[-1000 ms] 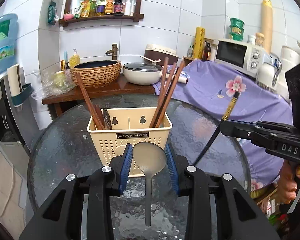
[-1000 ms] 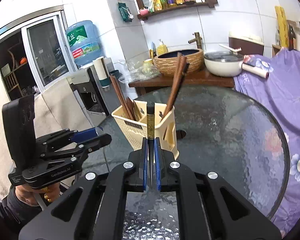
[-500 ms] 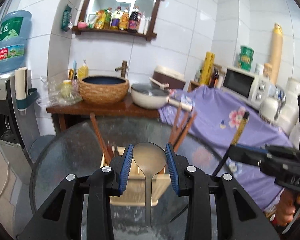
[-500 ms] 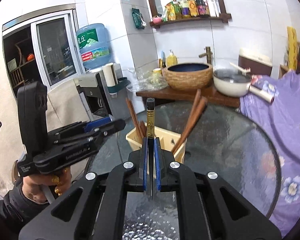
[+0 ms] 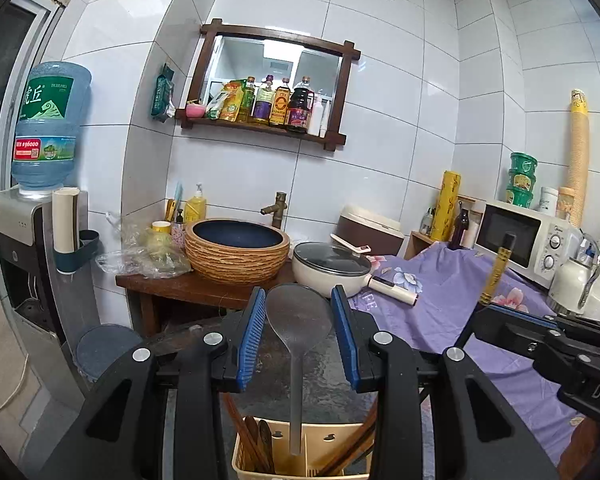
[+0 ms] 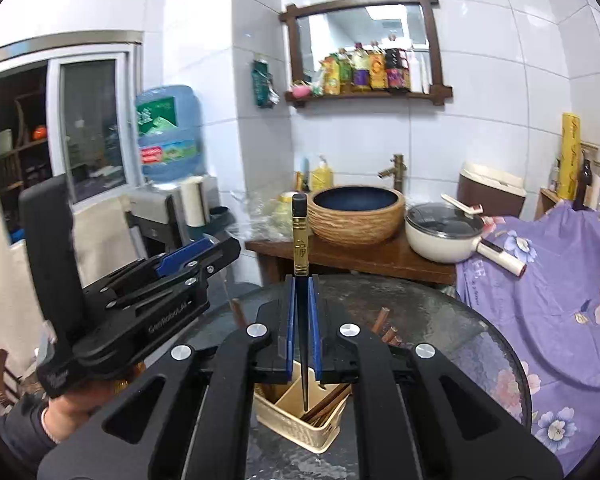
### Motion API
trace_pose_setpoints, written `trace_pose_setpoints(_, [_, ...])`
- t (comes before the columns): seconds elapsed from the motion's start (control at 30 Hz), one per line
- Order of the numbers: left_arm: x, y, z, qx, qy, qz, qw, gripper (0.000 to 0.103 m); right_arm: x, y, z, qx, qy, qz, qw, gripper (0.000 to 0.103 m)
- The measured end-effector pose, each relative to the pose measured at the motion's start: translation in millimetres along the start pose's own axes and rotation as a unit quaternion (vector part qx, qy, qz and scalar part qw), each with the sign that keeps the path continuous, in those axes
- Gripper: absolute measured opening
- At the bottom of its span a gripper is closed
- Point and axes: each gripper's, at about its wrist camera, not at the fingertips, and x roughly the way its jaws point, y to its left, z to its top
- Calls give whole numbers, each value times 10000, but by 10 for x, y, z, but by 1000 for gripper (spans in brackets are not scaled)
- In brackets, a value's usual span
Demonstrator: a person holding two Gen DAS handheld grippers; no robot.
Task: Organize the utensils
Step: 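Lower the spoon and the black chopstick into the holder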
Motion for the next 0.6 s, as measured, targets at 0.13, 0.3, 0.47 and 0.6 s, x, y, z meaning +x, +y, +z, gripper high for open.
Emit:
trace_pose_setpoints(0.13, [167, 37, -233, 18, 89, 93, 9999, 33, 238, -48, -197, 101, 83, -106, 9999, 7])
trace_pose_setpoints(0.3, [311, 176, -502, -160, 395, 146, 9990, 33, 441, -109, -473, 253, 280, -139, 9992, 7])
trace_pose_setpoints(0.47, [323, 229, -708, -192, 616, 86, 9979, 33, 558, -115, -706, 306, 446, -96, 9985, 7])
trace_pose_setpoints(0.6, [304, 239, -850, -141, 740, 80, 9971, 33, 603, -119, -844, 322, 538, -79, 9980, 7])
